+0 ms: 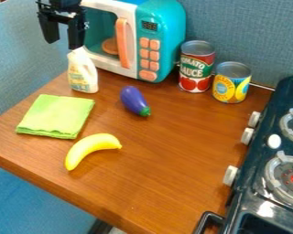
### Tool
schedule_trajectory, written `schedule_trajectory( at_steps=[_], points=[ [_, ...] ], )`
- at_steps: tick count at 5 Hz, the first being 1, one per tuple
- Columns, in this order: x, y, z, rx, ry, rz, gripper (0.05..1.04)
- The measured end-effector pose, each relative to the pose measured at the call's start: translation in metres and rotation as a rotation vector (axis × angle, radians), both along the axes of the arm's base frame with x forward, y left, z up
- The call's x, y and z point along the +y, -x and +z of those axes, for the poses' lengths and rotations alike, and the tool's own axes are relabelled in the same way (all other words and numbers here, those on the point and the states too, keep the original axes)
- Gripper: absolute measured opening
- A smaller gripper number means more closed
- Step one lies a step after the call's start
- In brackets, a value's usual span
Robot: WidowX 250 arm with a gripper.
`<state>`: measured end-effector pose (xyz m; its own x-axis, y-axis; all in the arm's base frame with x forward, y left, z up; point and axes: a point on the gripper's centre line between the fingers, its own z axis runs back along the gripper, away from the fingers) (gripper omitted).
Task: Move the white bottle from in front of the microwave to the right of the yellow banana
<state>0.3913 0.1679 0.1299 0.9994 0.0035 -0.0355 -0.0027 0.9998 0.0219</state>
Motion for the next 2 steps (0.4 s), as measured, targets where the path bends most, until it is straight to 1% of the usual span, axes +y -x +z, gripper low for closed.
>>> schedule_trajectory(
  at_steps=[2],
  points=[
    [0.0045, -0.0078, -0.0068, 0.034, 0.005, 0.015, 1.001]
  ],
)
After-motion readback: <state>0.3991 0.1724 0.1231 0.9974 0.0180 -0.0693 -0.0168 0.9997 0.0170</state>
